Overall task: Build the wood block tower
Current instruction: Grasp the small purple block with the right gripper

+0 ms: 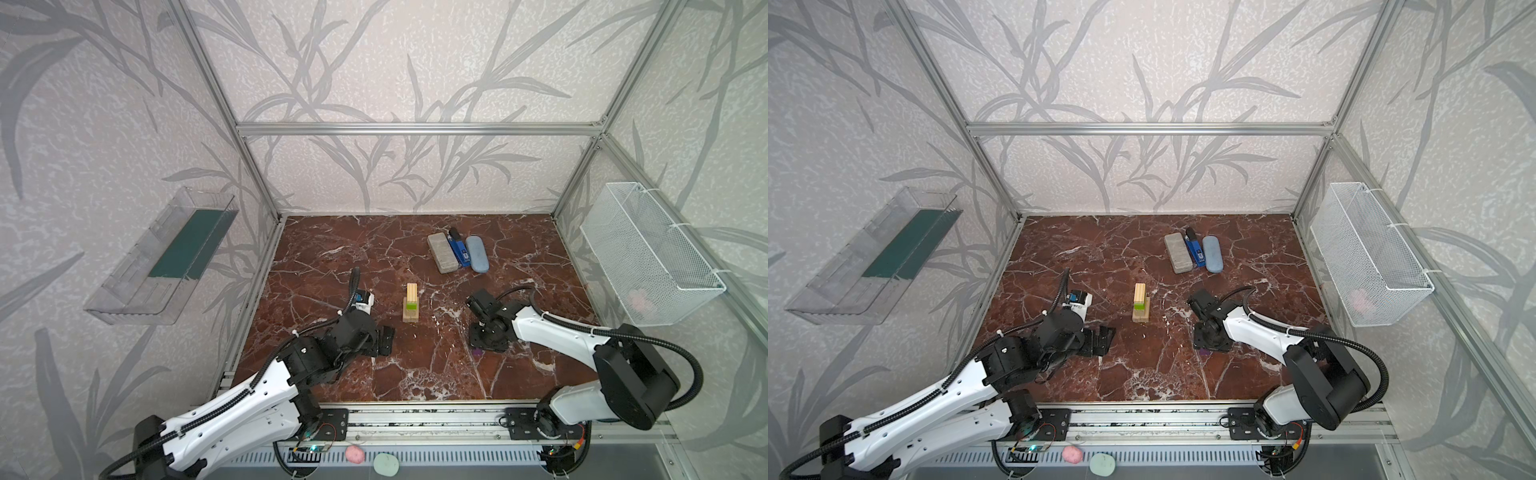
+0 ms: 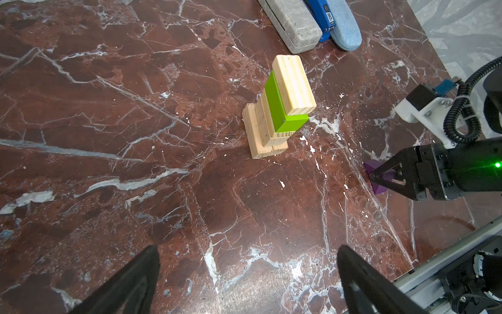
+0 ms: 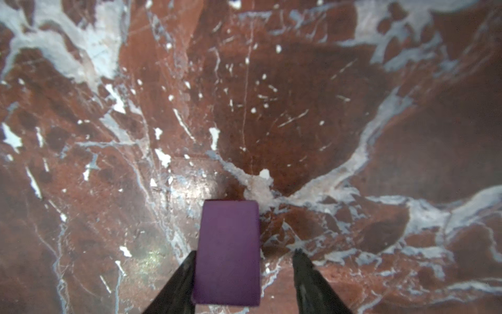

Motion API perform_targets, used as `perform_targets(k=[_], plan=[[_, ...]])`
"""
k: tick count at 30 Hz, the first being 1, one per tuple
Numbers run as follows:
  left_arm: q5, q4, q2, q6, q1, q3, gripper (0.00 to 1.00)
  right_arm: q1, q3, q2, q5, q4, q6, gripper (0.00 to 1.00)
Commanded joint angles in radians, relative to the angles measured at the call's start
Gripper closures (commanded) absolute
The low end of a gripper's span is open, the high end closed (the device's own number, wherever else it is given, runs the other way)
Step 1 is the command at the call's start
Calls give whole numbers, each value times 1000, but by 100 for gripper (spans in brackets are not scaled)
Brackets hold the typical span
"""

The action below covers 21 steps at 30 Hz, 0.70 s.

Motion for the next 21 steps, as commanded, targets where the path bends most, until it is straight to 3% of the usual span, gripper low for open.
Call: perform_targets(k=[1, 11, 15, 21], plan=[[12, 9, 18, 40, 3, 26, 1, 7, 4, -8, 37, -5, 8, 50], [57, 20, 49, 52, 4, 44, 0, 14, -1, 50, -13, 62, -23, 58], [56, 0, 59, 55, 5, 63, 1, 36, 37, 72, 11, 23, -53, 68], [59, -12, 59, 59, 5, 83, 0, 53, 60, 46, 8, 11, -59, 74]])
